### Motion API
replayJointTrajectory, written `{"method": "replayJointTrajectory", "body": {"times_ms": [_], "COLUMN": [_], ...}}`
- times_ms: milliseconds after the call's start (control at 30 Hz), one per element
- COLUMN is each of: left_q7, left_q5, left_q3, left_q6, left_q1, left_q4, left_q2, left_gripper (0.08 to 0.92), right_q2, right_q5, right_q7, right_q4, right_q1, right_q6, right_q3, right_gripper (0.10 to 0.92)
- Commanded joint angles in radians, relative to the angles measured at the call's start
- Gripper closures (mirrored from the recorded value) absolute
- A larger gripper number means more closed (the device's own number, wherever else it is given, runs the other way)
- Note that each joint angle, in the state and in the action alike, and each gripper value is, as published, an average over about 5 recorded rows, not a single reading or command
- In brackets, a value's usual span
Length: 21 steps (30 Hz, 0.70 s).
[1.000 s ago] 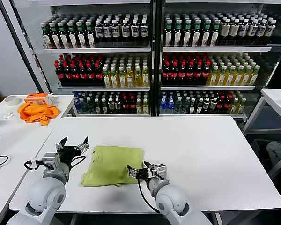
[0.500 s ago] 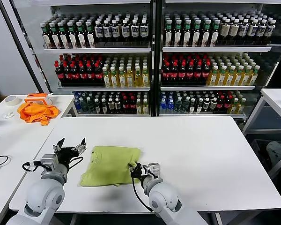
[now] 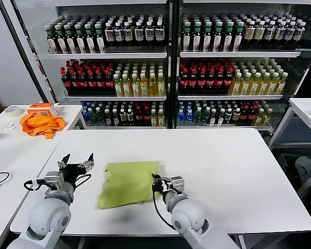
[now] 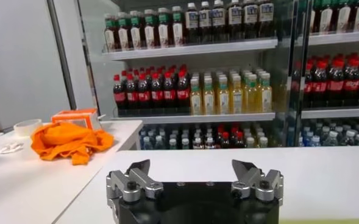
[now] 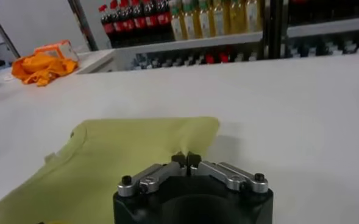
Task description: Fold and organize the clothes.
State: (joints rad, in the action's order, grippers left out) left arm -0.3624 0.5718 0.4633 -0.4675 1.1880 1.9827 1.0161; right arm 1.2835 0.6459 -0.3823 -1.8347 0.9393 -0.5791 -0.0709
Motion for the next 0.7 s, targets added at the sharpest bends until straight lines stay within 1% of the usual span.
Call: {"method": "replayJointTrajectory", "body": {"times_ms": [33, 200, 333, 467, 633, 700], "left_q7": [0.005, 0.027, 0.037, 0.060, 0.116, 0.138], "left_q5": [-0.007, -0.054, -0.082, -0.099, -0.159, -0.185], "left_q3": [-0.017, -0.057, -0.079, -0.091, -0.108, -0.109], "left_q6": [0.004, 0.021, 0.025, 0.044, 0.116, 0.151], "left_q1": [0.000, -0.011, -0.016, -0.015, -0.020, -0.020], "left_q4": [0.004, -0.005, -0.010, -0.009, -0.026, -0.037], "left_q2": [0.007, 0.032, 0.042, 0.043, 0.053, 0.062], "left_gripper": [0.177, 0.177, 0.177, 0.177, 0.177, 0.177], "right_q2": [-0.181, -0.228, -0.231, -0.225, -0.207, -0.212], "right_q5": [-0.063, -0.074, -0.129, -0.161, -0.156, -0.153], "right_q7": [0.091, 0.112, 0.124, 0.171, 0.215, 0.215], "right_q4": [-0.201, -0.216, -0.182, -0.149, -0.168, -0.197], "right_q1": [0.149, 0.231, 0.269, 0.290, 0.298, 0.311], "right_q6": [0.000, 0.003, 0.004, 0.012, 0.020, 0.010], "right_q3": [0.222, 0.324, 0.381, 0.413, 0.478, 0.519], "right_gripper": [0.916, 0.916, 0.916, 0.916, 0.907, 0.872]}}
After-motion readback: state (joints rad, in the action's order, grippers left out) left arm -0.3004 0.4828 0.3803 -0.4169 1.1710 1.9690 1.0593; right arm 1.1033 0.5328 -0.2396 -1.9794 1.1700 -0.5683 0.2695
